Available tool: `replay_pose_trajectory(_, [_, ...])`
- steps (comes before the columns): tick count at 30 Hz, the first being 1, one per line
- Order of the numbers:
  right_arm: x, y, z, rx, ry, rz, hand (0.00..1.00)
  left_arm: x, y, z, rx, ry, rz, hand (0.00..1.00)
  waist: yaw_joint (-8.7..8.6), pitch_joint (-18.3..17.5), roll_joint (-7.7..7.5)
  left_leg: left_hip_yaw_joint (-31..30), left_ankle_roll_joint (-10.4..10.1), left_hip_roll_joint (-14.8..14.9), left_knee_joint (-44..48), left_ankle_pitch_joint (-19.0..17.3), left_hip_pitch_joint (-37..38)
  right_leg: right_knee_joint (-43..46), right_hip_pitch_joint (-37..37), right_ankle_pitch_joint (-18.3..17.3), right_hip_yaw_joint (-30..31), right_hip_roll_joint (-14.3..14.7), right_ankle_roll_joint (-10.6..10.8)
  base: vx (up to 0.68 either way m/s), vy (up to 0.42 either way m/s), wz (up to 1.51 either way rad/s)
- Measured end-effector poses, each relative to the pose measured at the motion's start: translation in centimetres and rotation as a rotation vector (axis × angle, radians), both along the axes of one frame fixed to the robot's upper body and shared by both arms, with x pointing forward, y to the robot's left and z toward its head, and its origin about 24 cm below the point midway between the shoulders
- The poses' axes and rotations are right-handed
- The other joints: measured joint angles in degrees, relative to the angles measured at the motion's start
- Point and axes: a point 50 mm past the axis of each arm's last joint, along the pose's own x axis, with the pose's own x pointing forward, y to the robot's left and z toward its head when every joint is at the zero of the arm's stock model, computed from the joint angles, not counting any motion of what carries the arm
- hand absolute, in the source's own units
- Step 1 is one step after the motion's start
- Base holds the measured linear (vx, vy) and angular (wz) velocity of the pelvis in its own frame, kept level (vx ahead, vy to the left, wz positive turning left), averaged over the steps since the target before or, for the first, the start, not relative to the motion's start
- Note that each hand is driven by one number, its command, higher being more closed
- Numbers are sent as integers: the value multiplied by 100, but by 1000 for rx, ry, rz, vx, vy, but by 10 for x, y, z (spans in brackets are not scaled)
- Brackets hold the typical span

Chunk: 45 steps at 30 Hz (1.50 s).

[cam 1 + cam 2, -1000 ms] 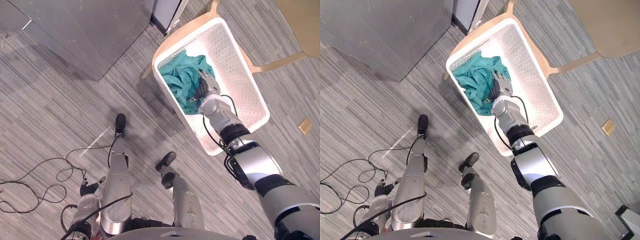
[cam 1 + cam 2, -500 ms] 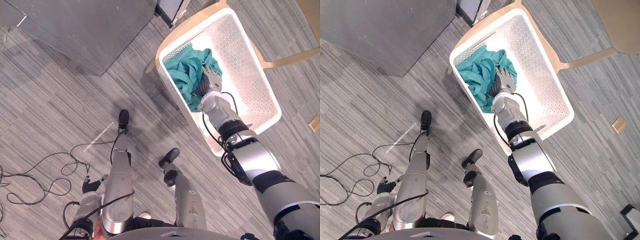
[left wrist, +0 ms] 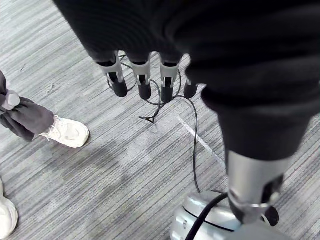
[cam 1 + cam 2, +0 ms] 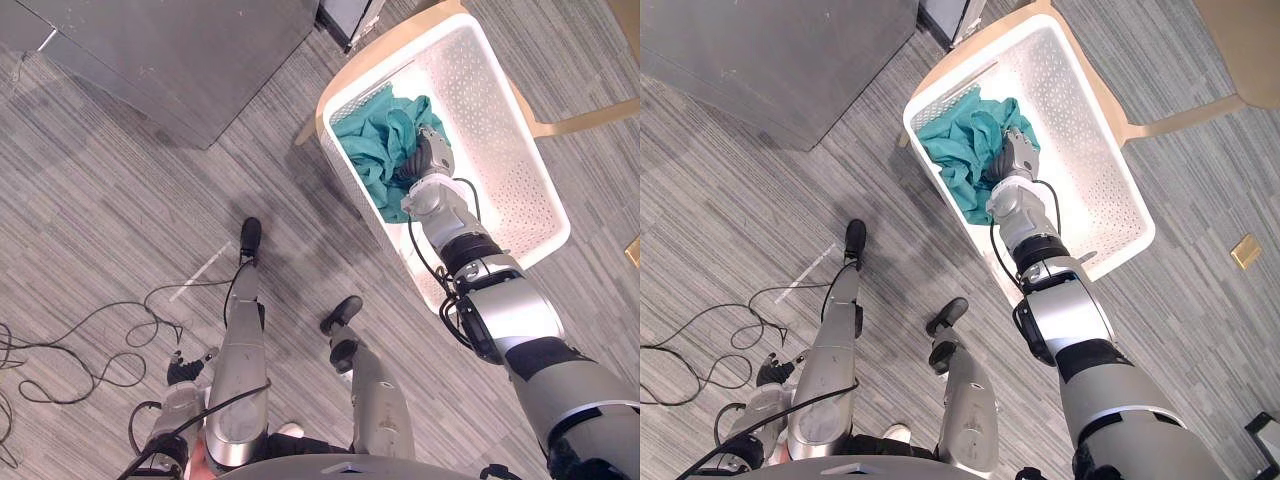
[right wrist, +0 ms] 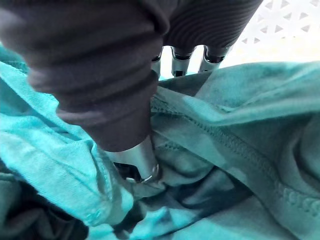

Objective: Pick up the laundry basket with both hands and put the clothes into the washing machine.

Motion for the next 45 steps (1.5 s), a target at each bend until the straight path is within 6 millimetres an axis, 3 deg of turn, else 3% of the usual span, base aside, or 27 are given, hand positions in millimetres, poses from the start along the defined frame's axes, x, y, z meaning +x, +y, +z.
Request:
replay_pose_trajectory(6, [0, -7, 2, 300, -46, -29, 100, 1, -3, 0, -5, -2, 3, 0, 58, -1, 27, -9, 1, -1, 0, 1, 1, 17, 1, -1, -3, -4, 0, 0, 0, 0])
replay_pose_trajectory(16, [-7, -12, 2, 1211, -326, -138, 100, -3, -12, -5, -41, 20, 39, 0, 69, -14, 171, 4, 1, -2, 0, 8, 16, 68, -17, -5, 15, -26, 3, 0, 0, 0])
replay_pose_trajectory(20, [-8, -8, 0, 1438, -382, -141, 100, -3, -12, -5, -46, 20, 45, 0, 63, -17, 178, 27, 0, -1, 0, 8, 22, 88, -38, -5, 37, -37, 3, 0, 0, 0])
replay_pose_trajectory(32, [-9, 4, -1, 1608, -388, 2, 100, -4, -12, -6, -67, 22, 64, 0, 59, -27, 207, 51, -7, 1, 0, 6, 22, 110, -69, -6, 68, -46, 3, 0, 0, 0])
replay_pose_trajectory(39, [-12, 26, -16, 1822, -373, 55, 100, -5, -13, -7, -72, 36, 67, 0, 55, -37, 225, 136, -10, -1, 0, 5, 111, 145, -54, -7, 157, -73, 3, -2, -7, -4])
replay_pose_trajectory(45, [-16, 36, -34, 1861, -320, 45, 100, -7, -13, -8, -76, 47, 69, 0, 19, -39, 228, 130, -46, -5, 0, -24, 167, 203, -14, -22, 157, -94, 7, 0, 0, 0])
